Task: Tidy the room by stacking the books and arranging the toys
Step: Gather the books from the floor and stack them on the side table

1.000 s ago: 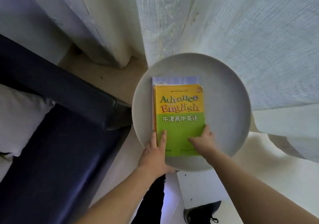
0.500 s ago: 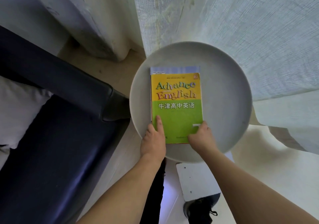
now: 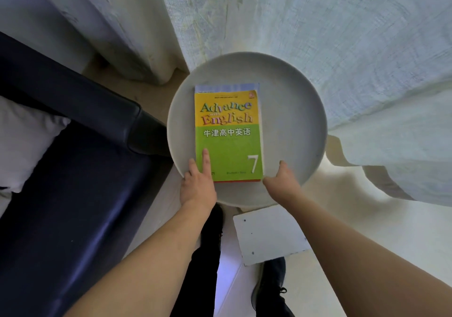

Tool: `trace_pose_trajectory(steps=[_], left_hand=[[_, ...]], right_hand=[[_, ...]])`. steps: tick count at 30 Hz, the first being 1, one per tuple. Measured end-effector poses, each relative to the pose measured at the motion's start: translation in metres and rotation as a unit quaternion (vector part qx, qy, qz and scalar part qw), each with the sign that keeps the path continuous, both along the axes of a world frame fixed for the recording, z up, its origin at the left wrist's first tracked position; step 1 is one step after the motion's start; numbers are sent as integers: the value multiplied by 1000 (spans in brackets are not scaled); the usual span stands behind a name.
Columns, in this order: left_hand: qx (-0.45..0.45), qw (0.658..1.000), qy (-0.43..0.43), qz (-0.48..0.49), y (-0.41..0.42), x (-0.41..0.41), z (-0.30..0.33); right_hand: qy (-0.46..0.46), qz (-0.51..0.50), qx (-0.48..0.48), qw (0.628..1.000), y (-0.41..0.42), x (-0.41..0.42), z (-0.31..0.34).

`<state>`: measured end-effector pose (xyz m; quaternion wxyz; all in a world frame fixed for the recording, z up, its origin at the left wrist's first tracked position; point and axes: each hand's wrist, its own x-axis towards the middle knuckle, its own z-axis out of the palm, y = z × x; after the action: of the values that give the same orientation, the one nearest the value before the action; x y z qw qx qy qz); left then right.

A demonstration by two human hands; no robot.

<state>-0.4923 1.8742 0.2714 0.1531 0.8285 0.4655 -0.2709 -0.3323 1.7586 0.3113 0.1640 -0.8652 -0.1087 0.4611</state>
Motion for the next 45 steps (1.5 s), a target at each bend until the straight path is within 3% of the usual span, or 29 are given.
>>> trace_pose_trajectory(steps=[5,12,23,33,42,45], left_hand=[[19,999,-15,35,-16,0,15],[-10,999,-32,-19,-47,-15,14],[6,998,-39,52,-94,-51,17],[7,983,-30,183,-202,-79,33],[-35,942,-20,332,-290,-161,15],[-47,914,-5,403,-326,-192,8]], right_hand=[[-5,80,5,997,-34,-2,21],[-16,167,-27,985,-81,-21,32],[-37,360,-50,931,-101,-43,22],[-54,515,-51,854,-153,-48,26],[-48,659,-68,748,-175,-115,17],[-45,712,-64,698,-181,-152,6]])
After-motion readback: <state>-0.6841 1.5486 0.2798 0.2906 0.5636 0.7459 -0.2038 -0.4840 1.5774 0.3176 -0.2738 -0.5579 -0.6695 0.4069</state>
